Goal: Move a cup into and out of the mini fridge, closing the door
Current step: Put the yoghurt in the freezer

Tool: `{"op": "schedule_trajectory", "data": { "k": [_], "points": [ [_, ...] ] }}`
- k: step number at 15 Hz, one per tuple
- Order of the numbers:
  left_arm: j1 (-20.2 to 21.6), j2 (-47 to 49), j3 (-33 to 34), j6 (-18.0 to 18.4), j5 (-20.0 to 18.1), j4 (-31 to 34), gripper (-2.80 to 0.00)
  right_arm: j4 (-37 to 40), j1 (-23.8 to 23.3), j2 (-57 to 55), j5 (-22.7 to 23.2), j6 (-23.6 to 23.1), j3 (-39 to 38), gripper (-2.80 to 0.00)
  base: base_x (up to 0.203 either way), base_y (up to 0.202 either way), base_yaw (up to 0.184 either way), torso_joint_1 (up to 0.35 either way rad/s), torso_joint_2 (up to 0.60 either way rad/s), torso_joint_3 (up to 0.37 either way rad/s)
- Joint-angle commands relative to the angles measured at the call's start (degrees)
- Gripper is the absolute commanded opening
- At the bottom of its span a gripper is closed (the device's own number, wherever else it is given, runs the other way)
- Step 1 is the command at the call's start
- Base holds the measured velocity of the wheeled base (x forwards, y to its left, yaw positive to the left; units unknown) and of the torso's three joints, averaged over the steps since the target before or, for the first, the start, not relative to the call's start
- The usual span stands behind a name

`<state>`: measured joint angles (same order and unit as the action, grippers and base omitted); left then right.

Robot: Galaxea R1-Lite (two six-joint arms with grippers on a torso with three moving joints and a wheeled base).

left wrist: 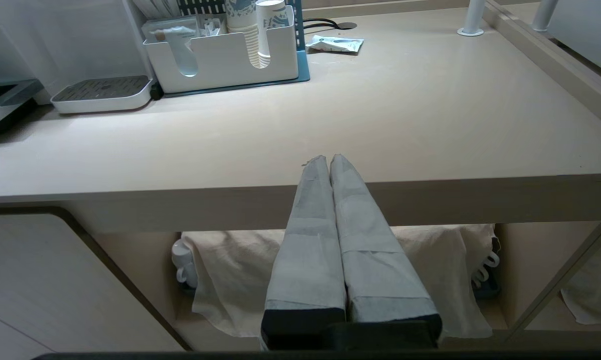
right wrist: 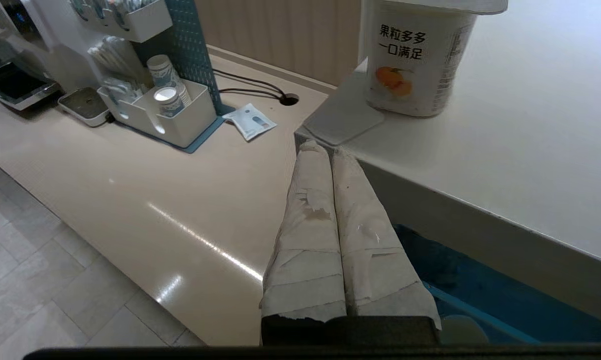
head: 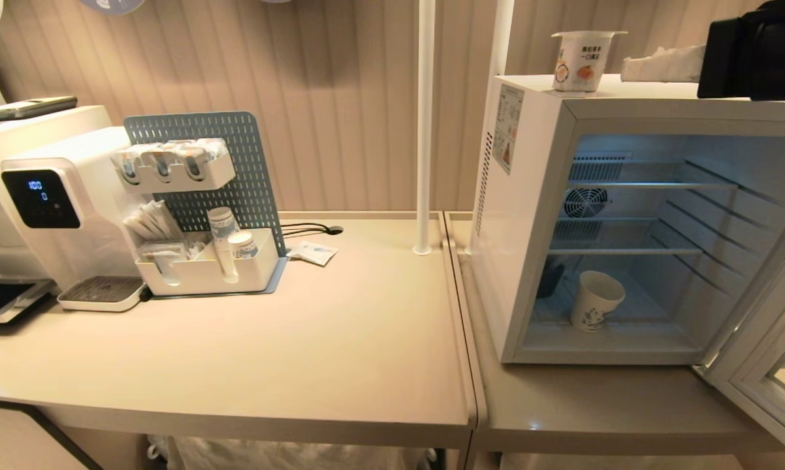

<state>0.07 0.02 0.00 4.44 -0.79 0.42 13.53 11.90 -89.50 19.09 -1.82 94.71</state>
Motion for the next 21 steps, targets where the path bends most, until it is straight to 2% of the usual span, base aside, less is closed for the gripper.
{"op": "schedule_trajectory", "data": {
  "k": [1,2,8,18,21],
  "points": [
    [0.0,0.0,0.0,0.0,0.0,0.0,-2.8,-0.1,0.2,0.5,0.3,0.1,-0.2,-2.8,0.0,0.0,0.0,0.0,0.0,0.0],
    [0.0,0.0,0.0,0.0,0.0,0.0,-2.8,-0.1,0.3,0.2,0.4,0.2,-0.2,0.0,0.0,0.0,0.0,0.0,0.0,0.0],
    [0.0,0.0,0.0,0.0,0.0,0.0,-2.8,-1.1,0.2,-3.6,0.5,-0.2,0.7,0.0,0.0,0.0,0.0,0.0,0.0,0.0],
    [0.0,0.0,0.0,0.0,0.0,0.0,-2.8,-19.9,0.1,-13.9,-0.4,-0.2,2.7,0.0,0.0,0.0,0.0,0.0,0.0,0.0],
    [0.0,0.0,0.0,0.0,0.0,0.0,-2.8,-20.4,-0.1,-14.0,-0.4,-2.8,2.6,0.0,0.0,0.0,0.0,0.0,0.0,0.0]
  ]
}}
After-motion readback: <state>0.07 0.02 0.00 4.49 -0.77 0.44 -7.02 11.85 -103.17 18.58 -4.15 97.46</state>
